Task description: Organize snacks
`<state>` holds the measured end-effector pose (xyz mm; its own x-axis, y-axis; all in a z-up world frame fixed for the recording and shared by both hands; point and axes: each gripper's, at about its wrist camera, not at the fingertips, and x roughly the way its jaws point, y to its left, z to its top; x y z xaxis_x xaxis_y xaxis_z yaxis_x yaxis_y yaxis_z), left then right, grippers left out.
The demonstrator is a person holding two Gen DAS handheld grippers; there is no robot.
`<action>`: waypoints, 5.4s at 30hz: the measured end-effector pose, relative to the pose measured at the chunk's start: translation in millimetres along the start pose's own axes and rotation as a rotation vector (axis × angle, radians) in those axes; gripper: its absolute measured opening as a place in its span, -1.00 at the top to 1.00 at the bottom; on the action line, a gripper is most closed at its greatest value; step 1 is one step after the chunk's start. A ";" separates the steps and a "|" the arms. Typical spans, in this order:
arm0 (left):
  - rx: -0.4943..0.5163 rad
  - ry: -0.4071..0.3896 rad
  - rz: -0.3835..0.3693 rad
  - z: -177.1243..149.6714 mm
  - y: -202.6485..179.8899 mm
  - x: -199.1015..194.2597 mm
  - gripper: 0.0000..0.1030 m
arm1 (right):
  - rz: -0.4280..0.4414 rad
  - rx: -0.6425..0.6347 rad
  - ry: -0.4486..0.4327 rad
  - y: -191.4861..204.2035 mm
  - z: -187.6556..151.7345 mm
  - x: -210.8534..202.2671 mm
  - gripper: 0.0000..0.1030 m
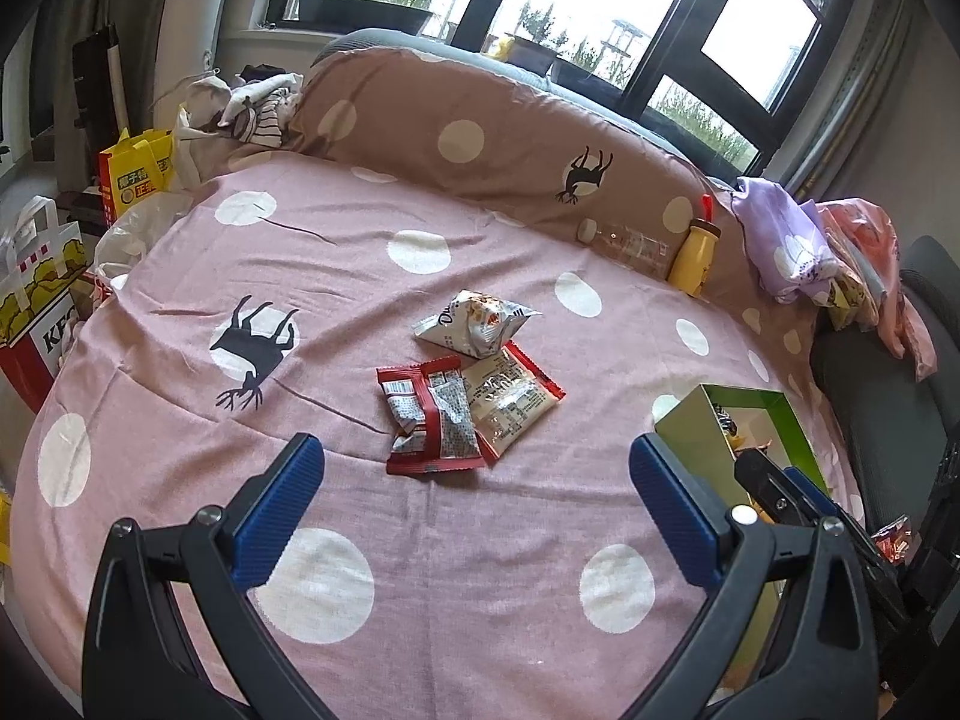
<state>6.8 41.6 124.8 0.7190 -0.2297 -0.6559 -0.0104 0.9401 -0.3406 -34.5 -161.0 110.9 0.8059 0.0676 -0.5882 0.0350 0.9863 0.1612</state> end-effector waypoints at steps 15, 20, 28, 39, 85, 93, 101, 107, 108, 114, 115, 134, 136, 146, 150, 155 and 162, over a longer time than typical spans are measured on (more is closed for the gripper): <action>-0.098 0.004 0.014 16.3 32.9 -1.7 -0.98 | 0.073 0.060 0.173 28.6 30.2 54.0 -0.55; -0.117 0.000 0.014 19.1 39.0 -4.2 -0.98 | 0.086 0.038 0.234 46.8 28.2 77.6 -0.55; -0.100 -0.005 0.080 20.6 42.9 -2.2 -0.98 | 0.090 0.008 0.290 63.8 21.8 102.5 -0.56; -0.196 0.057 0.182 20.4 73.0 8.2 -0.98 | 0.101 -0.040 0.365 84.6 15.0 131.2 -0.56; 0.033 0.366 0.034 -31.5 -13.8 58.9 -0.48 | 0.194 0.257 0.388 -37.5 -34.8 59.8 -0.28; 0.072 0.497 -0.144 -58.3 -46.0 79.5 -0.15 | 0.332 0.332 0.478 -39.8 -47.1 84.1 -0.28; 0.023 0.571 -0.230 -70.0 -51.1 96.1 -0.01 | 0.335 0.325 0.532 -38.0 -58.0 104.4 -0.28; 0.040 0.562 -0.219 -71.6 -54.5 97.8 0.19 | 0.376 0.375 0.541 -48.1 -59.5 107.6 -0.17; 0.047 0.557 -0.213 -72.1 -55.6 98.3 0.22 | 0.394 0.388 0.549 -49.2 -60.1 108.9 -0.17; 0.062 0.539 -0.243 -74.8 -62.7 98.7 0.49 | 0.413 0.412 0.567 -50.1 -61.5 108.6 0.00; 0.064 0.532 -0.239 -74.7 -64.4 96.8 0.49 | 0.415 0.420 0.569 -50.6 -61.6 108.2 0.03; 0.227 0.258 -0.436 -58.8 -140.9 40.6 0.50 | 0.317 0.353 0.225 -72.5 -13.1 8.1 0.07; 0.268 0.241 -0.463 -56.9 -157.0 37.0 0.50 | 0.301 0.363 0.174 -84.5 -8.5 -5.8 0.07; 0.427 0.255 -0.556 -64.4 -234.3 53.3 0.49 | 0.223 0.502 0.021 -156.1 -0.5 -38.8 0.07; 0.448 0.290 -0.589 -71.9 -254.6 69.1 0.49 | 0.190 0.567 0.010 -183.4 -4.3 -39.6 0.07; 0.450 0.340 -0.614 -81.2 -269.6 84.8 0.49 | 0.155 0.637 0.024 -208.1 -12.1 -35.9 0.07; 0.439 0.386 -0.625 -89.6 -275.5 97.9 0.49 | 0.116 0.683 0.054 -224.2 -18.6 -27.5 0.07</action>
<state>17.8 -262.5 94.1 0.2150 -0.7334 -0.6449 0.6369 0.6059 -0.4767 -75.6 -381.2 76.2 0.7970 0.1922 -0.5726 0.3287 0.6574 0.6781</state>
